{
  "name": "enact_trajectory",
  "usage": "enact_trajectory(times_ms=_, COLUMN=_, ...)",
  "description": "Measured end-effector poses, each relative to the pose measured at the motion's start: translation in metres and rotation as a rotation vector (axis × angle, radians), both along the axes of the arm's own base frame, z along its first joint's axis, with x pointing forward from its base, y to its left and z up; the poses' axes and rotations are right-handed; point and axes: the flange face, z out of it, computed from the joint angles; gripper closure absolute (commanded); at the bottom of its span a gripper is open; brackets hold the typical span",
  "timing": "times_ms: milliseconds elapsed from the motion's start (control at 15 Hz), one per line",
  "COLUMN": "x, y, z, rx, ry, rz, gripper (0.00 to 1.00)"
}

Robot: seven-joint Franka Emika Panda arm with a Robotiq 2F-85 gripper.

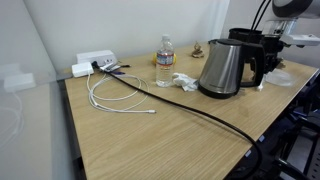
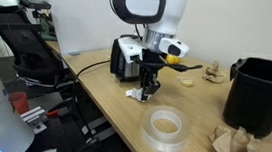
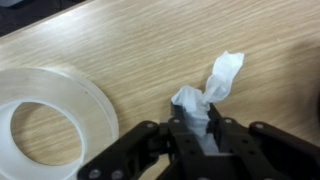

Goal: Place the crumpled napkin on the right in the bin

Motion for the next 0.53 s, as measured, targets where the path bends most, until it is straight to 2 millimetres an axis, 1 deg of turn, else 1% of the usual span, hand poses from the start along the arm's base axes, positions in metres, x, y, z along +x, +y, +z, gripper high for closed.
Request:
enact_trajectory(times_ms=133, x=0.001, y=0.001, z=0.011, rx=0.018, ry=-0.004, rz=0.000, gripper=1.00)
enact_trajectory(times_ms=200, x=0.002, y=0.001, z=0.019, rx=0.027, ry=-0.009, rz=-0.001, gripper=0.97)
enact_trajectory(times_ms=267, x=0.004, y=0.001, z=0.028, rx=0.033, ry=-0.017, rz=-0.001, gripper=0.99)
enact_trajectory(times_ms=333, x=0.005, y=0.001, z=0.038, rx=0.037, ry=-0.028, rz=-0.001, gripper=1.00)
enact_trajectory(times_ms=400, x=0.007, y=-0.001, z=0.049, rx=0.040, ry=-0.046, rz=-0.003, gripper=0.98)
enact_trajectory(times_ms=533, x=0.014, y=-0.006, z=0.073, rx=0.040, ry=-0.106, rz=-0.006, gripper=0.98)
